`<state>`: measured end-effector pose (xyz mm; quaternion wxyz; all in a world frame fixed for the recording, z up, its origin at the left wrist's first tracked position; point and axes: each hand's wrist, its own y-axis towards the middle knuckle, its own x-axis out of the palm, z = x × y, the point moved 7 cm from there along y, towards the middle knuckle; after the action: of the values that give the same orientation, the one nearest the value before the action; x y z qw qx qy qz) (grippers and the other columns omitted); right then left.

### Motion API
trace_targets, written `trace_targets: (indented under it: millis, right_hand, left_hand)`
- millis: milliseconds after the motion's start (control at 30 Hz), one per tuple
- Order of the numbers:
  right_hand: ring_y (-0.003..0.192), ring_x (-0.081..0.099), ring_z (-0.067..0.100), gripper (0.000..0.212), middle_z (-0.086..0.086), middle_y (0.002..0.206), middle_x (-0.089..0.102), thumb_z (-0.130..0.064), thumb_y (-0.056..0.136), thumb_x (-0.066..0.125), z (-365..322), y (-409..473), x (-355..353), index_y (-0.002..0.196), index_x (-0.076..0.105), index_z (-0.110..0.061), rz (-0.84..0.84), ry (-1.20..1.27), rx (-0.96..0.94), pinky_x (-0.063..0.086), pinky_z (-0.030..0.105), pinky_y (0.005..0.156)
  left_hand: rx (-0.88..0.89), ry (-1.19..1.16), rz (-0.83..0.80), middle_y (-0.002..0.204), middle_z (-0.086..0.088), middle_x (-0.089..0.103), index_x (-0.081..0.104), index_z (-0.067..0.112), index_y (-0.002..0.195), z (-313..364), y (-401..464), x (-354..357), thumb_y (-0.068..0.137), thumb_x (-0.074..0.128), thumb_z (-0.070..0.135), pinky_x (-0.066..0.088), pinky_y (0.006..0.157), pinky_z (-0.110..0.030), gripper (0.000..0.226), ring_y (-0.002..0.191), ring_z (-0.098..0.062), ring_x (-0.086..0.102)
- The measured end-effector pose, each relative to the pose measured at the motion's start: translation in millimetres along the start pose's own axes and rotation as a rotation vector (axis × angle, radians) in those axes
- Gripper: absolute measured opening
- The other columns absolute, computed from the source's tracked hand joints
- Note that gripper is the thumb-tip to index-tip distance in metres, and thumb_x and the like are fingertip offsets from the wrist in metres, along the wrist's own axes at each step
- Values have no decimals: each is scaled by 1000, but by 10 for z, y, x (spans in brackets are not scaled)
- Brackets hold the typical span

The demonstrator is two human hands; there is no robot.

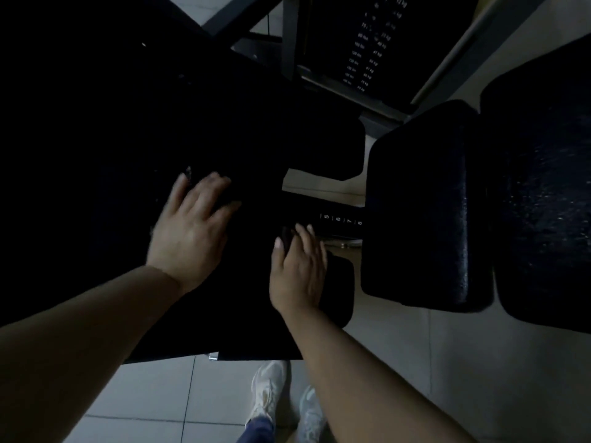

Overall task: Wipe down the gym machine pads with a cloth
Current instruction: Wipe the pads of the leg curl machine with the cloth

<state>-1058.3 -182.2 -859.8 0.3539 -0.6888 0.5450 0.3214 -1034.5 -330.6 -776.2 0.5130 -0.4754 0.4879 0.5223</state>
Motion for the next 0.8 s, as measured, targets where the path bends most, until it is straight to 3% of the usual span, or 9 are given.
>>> trace_targets:
  millis: [67, 167, 267, 400, 500, 567, 633, 733, 800]
  right_hand:
    - [138, 36, 24, 50, 2, 142, 48, -40, 97, 29, 21, -176, -27, 127, 57, -11, 51, 9, -53, 20, 40, 114]
    - [146, 16, 23, 50, -4, 157, 24, -45, 101, 21, 188, -740, -9, 142, 39, -22, -23, -12, -127, 9, 40, 117]
    - [145, 17, 24, 50, -7, 159, 17, -49, 101, 18, 453, -1052, -24, 142, 36, -27, -78, -79, -198, 11, 41, 115]
    - [145, 16, 19, 50, -8, 154, 27, -42, 91, 35, 546, -644, -59, 139, 40, -30, -49, -86, -104, 9, 44, 114]
    - [135, 34, 25, 53, 0, 142, 45, -49, 90, 29, 526, -53, -115, 128, 53, -22, -53, -148, 10, 18, 44, 112]
    - [119, 46, 29, 52, 7, 128, 52, -49, 95, 27, 629, 285, -81, 118, 57, -14, -185, -149, 134, 35, 38, 96]
    - [105, 53, 31, 47, 10, 116, 55, -46, 98, 32, 686, 398, -96, 110, 58, -9, -206, -40, 174, 41, 34, 80]
    - [117, 51, 31, 48, 9, 122, 57, -45, 96, 35, 704, 131, -170, 112, 60, -8, -54, 7, 92, 44, 41, 93]
    - [132, 39, 31, 47, 7, 137, 52, -39, 93, 35, 700, -220, -174, 120, 59, -10, 47, 4, -44, 33, 46, 107]
  left_hand:
    - [128, -26, -16, 130, -23, 55, 68, 7, 113, 362, -163, 45, 86, 41, 23, 7, 115, -48, 42, 128, -33, 37]
    - [203, -42, -149, 129, -18, 57, 69, 11, 111, 724, -460, 259, 86, 40, 25, 8, 115, -48, 41, 129, -29, 37]
    - [229, 11, -247, 128, -18, 57, 66, 11, 114, 746, -601, 439, 86, 36, 28, 8, 116, -49, 44, 130, -30, 35]
    - [166, -5, -239, 128, -19, 58, 64, 5, 119, 746, -556, 464, 86, 36, 31, 9, 115, -47, 50, 129, -30, 36]
    - [131, 14, -217, 130, -19, 56, 61, 5, 124, 766, -522, 467, 86, 36, 32, 10, 114, -47, 53, 130, -30, 35]
    - [122, 31, -220, 132, -19, 55, 60, 6, 124, 761, -519, 487, 86, 36, 32, 10, 115, -47, 53, 131, -30, 34]
    - [114, 33, -233, 133, -18, 54, 62, 7, 122, 751, -522, 496, 85, 35, 32, 12, 115, -46, 52, 132, -30, 35]
    - [131, 36, -227, 132, -17, 56, 63, 9, 121, 736, -532, 483, 84, 35, 32, 19, 112, -47, 52, 130, -30, 41]
    - [150, 42, -227, 131, -17, 57, 64, 10, 121, 724, -560, 475, 85, 35, 31, 22, 110, -49, 50, 127, -31, 47]
